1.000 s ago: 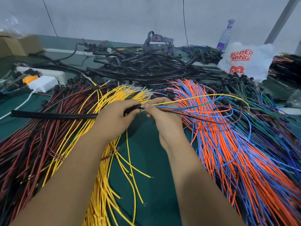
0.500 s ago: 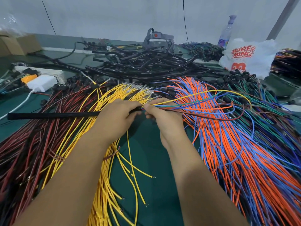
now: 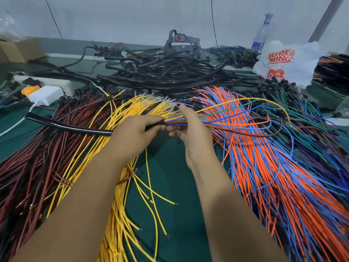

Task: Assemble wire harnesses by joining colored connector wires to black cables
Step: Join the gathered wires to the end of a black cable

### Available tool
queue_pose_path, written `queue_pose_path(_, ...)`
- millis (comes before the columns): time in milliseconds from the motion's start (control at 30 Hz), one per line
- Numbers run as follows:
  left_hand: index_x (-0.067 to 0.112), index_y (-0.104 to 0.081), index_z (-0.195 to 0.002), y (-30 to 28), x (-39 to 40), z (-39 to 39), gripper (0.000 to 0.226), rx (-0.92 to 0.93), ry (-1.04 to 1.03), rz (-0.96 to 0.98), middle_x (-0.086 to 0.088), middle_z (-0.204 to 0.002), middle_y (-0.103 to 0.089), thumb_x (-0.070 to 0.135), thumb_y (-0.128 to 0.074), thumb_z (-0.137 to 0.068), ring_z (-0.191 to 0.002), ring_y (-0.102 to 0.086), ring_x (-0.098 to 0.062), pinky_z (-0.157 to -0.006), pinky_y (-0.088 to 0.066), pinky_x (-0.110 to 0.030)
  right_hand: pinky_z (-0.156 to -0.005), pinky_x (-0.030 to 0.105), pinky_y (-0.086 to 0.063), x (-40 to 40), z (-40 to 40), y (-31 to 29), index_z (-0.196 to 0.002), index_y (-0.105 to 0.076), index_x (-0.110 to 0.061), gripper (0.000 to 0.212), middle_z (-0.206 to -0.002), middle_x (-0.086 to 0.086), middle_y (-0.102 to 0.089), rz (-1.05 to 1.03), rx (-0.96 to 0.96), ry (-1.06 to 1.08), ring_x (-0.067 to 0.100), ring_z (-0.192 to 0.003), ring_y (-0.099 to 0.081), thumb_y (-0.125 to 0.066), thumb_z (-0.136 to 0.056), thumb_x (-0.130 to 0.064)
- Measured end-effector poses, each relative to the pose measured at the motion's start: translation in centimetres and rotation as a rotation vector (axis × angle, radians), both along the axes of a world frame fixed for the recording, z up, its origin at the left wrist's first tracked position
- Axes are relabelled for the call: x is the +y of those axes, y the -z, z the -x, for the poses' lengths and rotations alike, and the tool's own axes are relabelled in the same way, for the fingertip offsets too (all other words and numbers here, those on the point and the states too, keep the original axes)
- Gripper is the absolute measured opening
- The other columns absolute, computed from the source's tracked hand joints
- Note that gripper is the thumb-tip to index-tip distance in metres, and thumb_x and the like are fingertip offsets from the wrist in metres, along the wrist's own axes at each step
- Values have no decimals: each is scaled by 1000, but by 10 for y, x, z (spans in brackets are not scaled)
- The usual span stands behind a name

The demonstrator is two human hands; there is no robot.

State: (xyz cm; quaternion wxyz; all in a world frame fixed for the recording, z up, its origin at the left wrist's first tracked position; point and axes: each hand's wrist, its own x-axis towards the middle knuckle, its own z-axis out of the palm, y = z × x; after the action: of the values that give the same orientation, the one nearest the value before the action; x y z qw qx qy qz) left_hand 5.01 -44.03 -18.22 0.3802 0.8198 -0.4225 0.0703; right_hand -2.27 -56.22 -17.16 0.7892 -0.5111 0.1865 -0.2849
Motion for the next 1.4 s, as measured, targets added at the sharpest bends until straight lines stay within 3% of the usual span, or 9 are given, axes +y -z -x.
queue_pose_path(167, 48, -50, -110, -2, -1, 6, 28, -60, -35, -21, 10, -86, -71, 39, -58, -85, -79, -62, -16, -68, -53, -45, -42, 17, -41, 2, 3, -3, -61, -64, -9, 45, -55, 6, -61, 59, 75, 6, 14, -44, -55, -49, -98, -30)
queue_pose_path(300, 41, -60, -85, -3, -4, 8, 5, -113, -33, -71, 17, -63, -57, 38, -64, -87, -63, -51, -3, -53, -40, -30, -59, 19, -40, 5, 2, -2, -69, -65, -16, 36, -70, -12, -63, 271, 170, 65, 11, -69, -56, -46, -98, -29)
queue_pose_path(367, 38, -58, -82, -4, -7, 11, 8, -150, -32, -104, 18, -57, -48, 40, -62, -88, -58, -45, -6, -50, -33, -27, -52, 13, -39, 6, 4, -2, -71, -67, -18, 31, -66, -17, -62, 285, 148, 23, 6, -66, -53, -47, -95, -22)
queue_pose_path(500, 30, -52, -77, -4, -8, 12, 19, -183, -61, -104, 10, -55, -45, 38, -53, -94, -56, -43, -8, -48, -27, -28, -48, 17, -34, 7, 2, -4, -71, -67, -20, 29, -64, -11, -59, 180, 65, -59, 3, -53, -47, -52, -95, -22)
queue_pose_path(600, 27, -58, -85, -4, -4, 8, 24, -168, -112, -75, 6, -62, -54, 46, -47, -95, -61, -49, -8, -46, -31, -28, -43, 18, -26, 1, 3, -7, -78, -68, -13, 21, -58, -7, -51, -87, -48, 7, 7, -50, -38, -59, -92, -26)
queue_pose_path(733, 34, -63, -92, -4, 7, -1, 19, -222, -176, -80, 16, -63, -56, 48, -51, -92, -60, -49, -1, -46, -31, -24, -36, 17, -27, -12, 9, -9, -72, -59, -12, 26, -53, -2, -52, -332, -138, 88, 9, -41, -42, -55, -96, -23)
queue_pose_path(967, 30, -55, -82, -6, 2, 6, 14, -255, -201, -163, 12, -56, -49, 42, -58, -89, -56, -45, -12, -46, -25, -22, -39, 18, -35, -4, 4, -4, -70, -58, -10, 34, -50, -3, -55, -35, -133, 122, 9, -39, -46, -49, -101, -20)
queue_pose_path(1133, 24, -57, -89, -7, -5, 13, 14, -279, -143, -172, 10, -59, -41, 35, -52, -95, -58, -43, -21, -46, -28, -30, -54, 16, -33, 10, 0, 2, -67, -63, -22, 32, -64, -13, -59, 216, -42, 1, 1, -55, -46, -55, -98, -20)
queue_pose_path(1400, 30, -54, -87, -3, 7, -1, 23, -187, -190, -175, 7, -60, -52, 48, -43, -95, -56, -48, -5, -46, -31, -27, -41, 16, -30, -9, 9, -8, -87, -64, -13, 19, -66, -5, -58, -300, -209, -17, 6, -46, -44, -53, -98, -25)
